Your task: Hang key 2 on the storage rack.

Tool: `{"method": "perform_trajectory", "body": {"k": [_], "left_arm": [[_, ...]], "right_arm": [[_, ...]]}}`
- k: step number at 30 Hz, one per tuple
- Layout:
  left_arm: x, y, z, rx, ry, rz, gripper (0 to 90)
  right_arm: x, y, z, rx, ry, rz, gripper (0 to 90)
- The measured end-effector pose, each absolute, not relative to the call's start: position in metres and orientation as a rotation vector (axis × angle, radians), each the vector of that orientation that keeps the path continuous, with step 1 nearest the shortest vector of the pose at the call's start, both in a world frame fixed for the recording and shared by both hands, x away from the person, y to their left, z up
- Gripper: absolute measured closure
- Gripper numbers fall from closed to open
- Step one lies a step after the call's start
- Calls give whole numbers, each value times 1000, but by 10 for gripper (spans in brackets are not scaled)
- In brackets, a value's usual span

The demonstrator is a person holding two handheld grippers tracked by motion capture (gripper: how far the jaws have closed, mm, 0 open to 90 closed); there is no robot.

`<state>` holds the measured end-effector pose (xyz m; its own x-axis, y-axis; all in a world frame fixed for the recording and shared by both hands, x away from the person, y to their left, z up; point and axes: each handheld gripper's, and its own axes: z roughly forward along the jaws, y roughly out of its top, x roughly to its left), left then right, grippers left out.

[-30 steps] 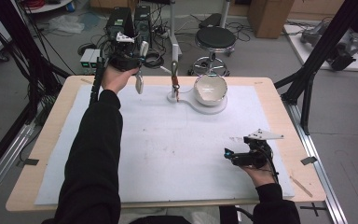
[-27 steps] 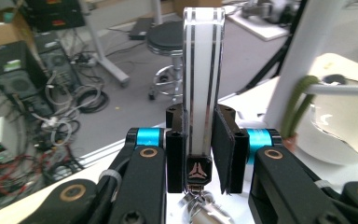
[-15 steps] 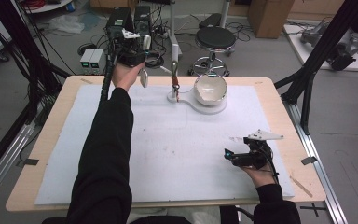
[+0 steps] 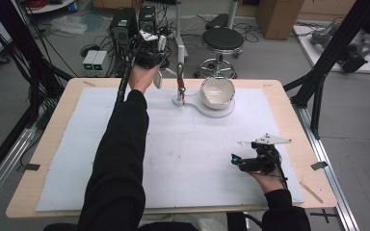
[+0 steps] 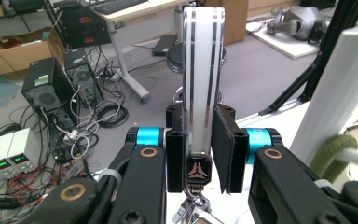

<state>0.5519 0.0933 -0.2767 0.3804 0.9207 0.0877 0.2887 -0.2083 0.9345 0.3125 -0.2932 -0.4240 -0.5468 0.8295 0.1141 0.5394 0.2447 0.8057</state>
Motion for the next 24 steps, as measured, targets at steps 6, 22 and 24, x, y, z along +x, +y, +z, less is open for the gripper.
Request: {"method": "perform_trajectory", "body": {"k": [6, 22, 24], "left_arm": [[553, 89, -275, 1680, 1070, 911, 757], [552, 68, -273, 1674, 1078, 887, 756], [551, 68, -274, 1673, 1080, 867, 756]], "right_arm": [[311, -295, -424, 1271, 2174, 1206, 8], [309, -300, -424, 1281, 2157, 1203, 8], [309, -300, -424, 1282, 2157, 1201, 8]]}}
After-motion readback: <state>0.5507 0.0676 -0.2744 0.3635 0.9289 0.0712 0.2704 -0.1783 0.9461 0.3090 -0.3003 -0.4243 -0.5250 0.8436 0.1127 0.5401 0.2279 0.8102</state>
